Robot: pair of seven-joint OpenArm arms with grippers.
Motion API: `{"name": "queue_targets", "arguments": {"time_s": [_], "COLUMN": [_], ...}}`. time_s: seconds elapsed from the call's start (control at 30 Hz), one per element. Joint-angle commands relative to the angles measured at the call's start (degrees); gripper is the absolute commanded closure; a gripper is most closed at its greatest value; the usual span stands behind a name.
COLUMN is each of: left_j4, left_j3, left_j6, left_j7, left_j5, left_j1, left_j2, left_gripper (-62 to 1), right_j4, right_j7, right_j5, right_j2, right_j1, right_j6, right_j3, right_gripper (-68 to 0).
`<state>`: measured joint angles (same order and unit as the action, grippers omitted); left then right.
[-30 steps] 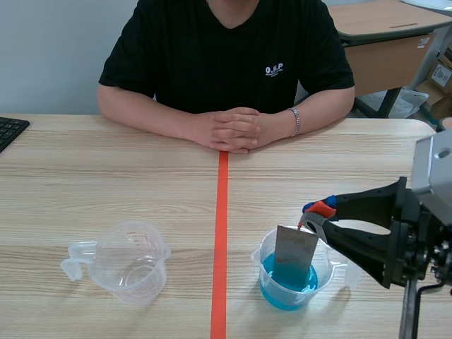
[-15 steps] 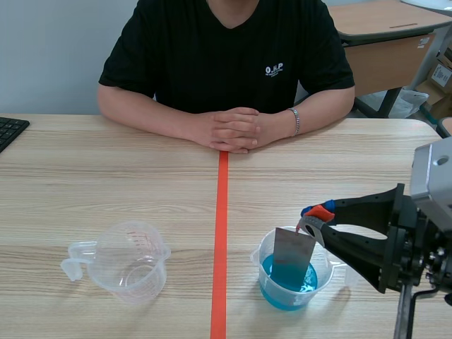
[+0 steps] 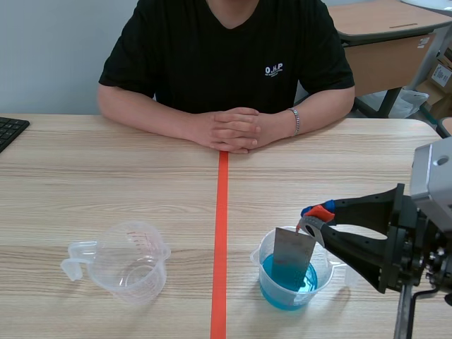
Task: Do the redox reaction experiment.
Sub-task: 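Hold the plate still in the solution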
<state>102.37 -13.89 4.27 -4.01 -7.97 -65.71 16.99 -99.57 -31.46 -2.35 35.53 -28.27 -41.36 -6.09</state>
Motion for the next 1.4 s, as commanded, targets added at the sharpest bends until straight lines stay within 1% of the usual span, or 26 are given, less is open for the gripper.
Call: {"name": "queue_targets", "arguments": {"time_s": [0.0,0.67,0.73,0.83,0.87,1.37], "left_j4": [0.9,0.9,0.9,0.9,0.9,0.9], "left_j3": [0.3,0.3,0.3,0.3,0.3,0.3], "left_j6": [-0.1,-0.1,-0.1,-0.1,-0.1,-0.1], "left_j7": [-0.4,-0.4,-0.4,-0.4,-0.4,-0.4], "left_j5": [-0.3,-0.3,-0.3,-0.3,-0.3,-0.3], "left_j1": [0.0,0.0,0.0,0.0,0.0,0.0], "left_j2": [-0.1,-0.1,-0.1,-0.1,-0.1,-0.1], "left_gripper": [-5.7,-5.7,-5.7,-5.7,-5.7,-5.7], "right_j4": [0.0,0.0,0.0,-0.4,-0.7,-11.7], "right_j7": [0.1,-0.5,-0.5,-0.7,-0.7,-1.7], "right_j5": [-0.1,-0.2,-0.2,-0.2,-0.2,-1.1], "right_j2": [0.0,0.2,0.2,0.2,0.2,0.2], "right_j1": [0.7,0.7,0.6,0.5,0.3,-6.4], "right_j6": [-0.1,-0.1,-0.7,-0.8,-1.4,-1.4], "right_j3": [0.0,0.3,1.0,2.2,2.7,12.1], "right_gripper": [-1.5,-1.5,-1.5,-1.5,-1.5,-1.5]}}
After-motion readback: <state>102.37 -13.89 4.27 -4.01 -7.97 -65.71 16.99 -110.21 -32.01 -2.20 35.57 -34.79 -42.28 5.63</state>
